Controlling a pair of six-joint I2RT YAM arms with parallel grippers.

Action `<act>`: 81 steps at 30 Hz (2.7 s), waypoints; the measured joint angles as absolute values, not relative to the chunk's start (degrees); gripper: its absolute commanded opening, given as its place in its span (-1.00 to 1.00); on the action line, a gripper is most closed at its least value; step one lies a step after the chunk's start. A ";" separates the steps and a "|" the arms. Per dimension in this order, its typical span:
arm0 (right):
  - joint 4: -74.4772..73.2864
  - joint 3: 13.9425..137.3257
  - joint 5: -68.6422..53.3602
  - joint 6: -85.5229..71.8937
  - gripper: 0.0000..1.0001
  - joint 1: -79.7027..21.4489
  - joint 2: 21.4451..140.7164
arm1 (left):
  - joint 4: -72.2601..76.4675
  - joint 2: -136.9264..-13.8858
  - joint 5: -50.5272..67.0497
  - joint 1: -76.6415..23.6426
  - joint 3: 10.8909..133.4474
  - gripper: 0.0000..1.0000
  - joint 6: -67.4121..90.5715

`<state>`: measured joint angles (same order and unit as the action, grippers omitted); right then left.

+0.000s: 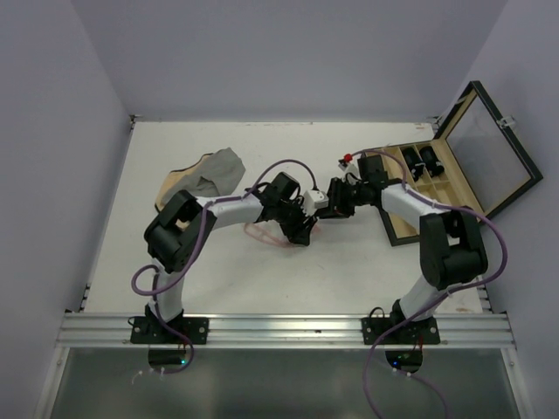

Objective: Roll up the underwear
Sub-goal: Fold the underwear

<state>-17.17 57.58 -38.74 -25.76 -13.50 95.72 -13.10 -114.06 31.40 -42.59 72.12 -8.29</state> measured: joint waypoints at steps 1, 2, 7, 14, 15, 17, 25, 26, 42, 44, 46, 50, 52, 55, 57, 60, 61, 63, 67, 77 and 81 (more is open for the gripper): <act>-17.23 57.65 -38.74 -25.74 -0.33 -13.54 95.92 | -13.04 -113.78 31.40 -42.50 71.85 0.11 -8.36; -17.41 57.67 -38.72 -25.63 -0.32 -13.78 96.23 | -12.99 -113.36 31.33 -42.39 71.42 0.15 -8.43; -18.41 57.95 -38.00 -24.99 -0.21 -15.44 99.79 | -13.34 -108.36 31.33 -41.76 68.36 0.31 -8.58; -18.57 60.42 -36.73 -24.40 -0.20 -17.80 103.15 | -14.20 -96.42 32.58 -40.01 67.20 0.18 -10.02; -18.55 60.73 -36.51 -24.34 -0.20 -18.06 103.15 | -14.90 -95.15 32.95 -39.38 66.94 0.15 -10.55; -18.55 61.47 -35.88 -24.01 -0.20 -18.46 103.46 | -17.19 -92.86 34.79 -36.93 65.95 0.14 -13.15; -19.11 63.05 -33.89 -22.92 -0.18 -19.88 106.45 | -25.96 -93.58 40.84 -24.40 59.70 0.30 -19.40; -19.16 63.07 -33.74 -22.87 -0.17 -20.08 106.65 | -26.00 -94.11 41.91 -23.27 59.24 0.32 -19.31; -20.86 64.93 -32.45 -21.98 -0.63 -20.99 109.56 | -21.93 -97.10 52.95 -7.73 55.31 0.48 -13.45; -21.10 65.06 -32.47 -22.00 -0.66 -20.99 109.56 | -21.41 -97.10 53.74 -7.73 54.41 0.49 -12.56; -21.28 65.14 -32.45 -21.98 -0.69 -20.99 109.56 | -20.38 -97.10 54.33 -7.77 53.63 0.50 -11.40; -21.54 65.30 -32.47 -21.98 -0.73 -20.99 109.56 | -16.78 -97.76 55.24 -7.77 52.73 0.50 -8.14; -21.67 65.45 -32.47 -21.98 -0.76 -20.99 109.56 | -14.72 -98.94 55.42 -7.77 52.58 0.50 -6.46; -21.74 65.67 -32.49 -21.98 -0.78 -20.99 109.56 | -12.12 -100.42 55.48 -7.77 52.10 0.50 -4.40; -21.78 65.67 -32.49 -21.98 -0.80 -20.99 109.58 | -10.83 -101.01 55.46 -7.77 51.75 0.51 -3.33; -22.00 65.95 -32.51 -21.93 -0.87 -20.99 110.10 | -9.45 -101.67 55.13 -7.77 51.72 0.51 -2.09; -22.11 66.13 -32.51 -21.89 -0.90 -20.99 110.41 | -9.08 -101.93 54.94 -7.77 51.72 0.51 -1.96; -22.48 66.35 -32.49 -21.78 -0.86 -20.99 110.69 | -8.60 -102.56 54.52 -7.77 51.72 0.51 -1.61; -23.66 67.42 -32.49 -21.37 -0.42 -20.99 111.18 | -8.05 -103.66 53.84 -7.75 51.75 0.50 -0.99; -24.86 67.68 -32.93 -20.71 -0.86 -20.99 111.22 | -7.90 -103.63 53.74 -7.77 51.75 0.50 -0.62; -26.15 68.18 -32.93 -20.14 -1.00 -20.86 111.26 | -8.01 -103.66 53.54 -7.77 51.79 0.49 -0.67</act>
